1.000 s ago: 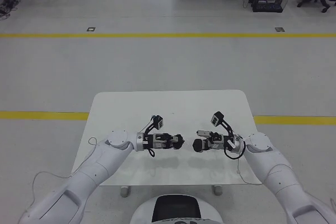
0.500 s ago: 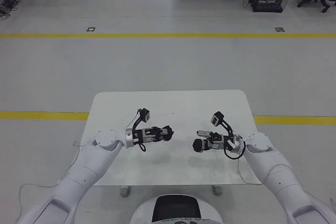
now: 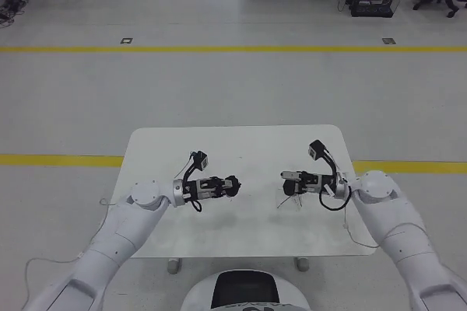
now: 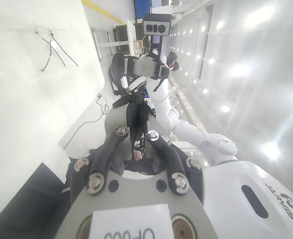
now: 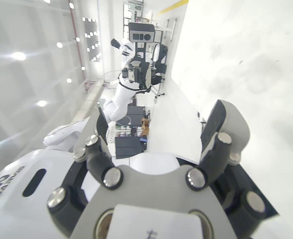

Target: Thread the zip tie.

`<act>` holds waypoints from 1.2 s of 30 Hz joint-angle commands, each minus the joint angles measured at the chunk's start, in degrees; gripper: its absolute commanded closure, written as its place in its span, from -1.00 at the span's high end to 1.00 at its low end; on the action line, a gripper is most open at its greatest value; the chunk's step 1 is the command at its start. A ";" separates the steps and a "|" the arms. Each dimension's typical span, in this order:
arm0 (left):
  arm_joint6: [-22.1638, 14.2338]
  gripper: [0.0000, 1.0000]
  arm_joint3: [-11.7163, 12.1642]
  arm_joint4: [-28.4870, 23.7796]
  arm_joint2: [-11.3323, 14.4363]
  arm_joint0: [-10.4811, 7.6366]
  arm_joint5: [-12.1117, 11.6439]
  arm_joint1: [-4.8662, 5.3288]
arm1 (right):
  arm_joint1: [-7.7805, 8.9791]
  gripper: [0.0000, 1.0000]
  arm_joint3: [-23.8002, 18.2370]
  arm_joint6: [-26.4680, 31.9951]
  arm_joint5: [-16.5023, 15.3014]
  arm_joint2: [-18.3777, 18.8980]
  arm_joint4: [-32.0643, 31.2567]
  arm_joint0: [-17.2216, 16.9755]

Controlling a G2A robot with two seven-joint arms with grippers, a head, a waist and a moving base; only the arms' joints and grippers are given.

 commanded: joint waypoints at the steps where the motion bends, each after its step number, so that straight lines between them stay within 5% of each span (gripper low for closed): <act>1: 0.00 -1.00 0.00 0.00 0.00 0.00 0.00 0.00 | 0.73 1.00 -2.37 0.71 -0.03 1.04 -5.68 0.59; 9: 0.00 -1.00 0.00 0.00 0.00 0.00 0.00 0.00 | 1.49 1.00 -6.57 1.08 0.40 -3.03 -28.80 7.39; 12: 0.00 -1.00 0.00 0.00 0.00 0.00 0.00 0.00 | 0.70 1.00 -4.75 2.11 -1.74 -6.26 -28.65 11.17; 36: 0.00 -1.00 0.00 0.00 0.00 0.00 0.00 0.00 | 0.70 1.00 -4.75 2.11 -1.74 -6.26 -28.65 11.17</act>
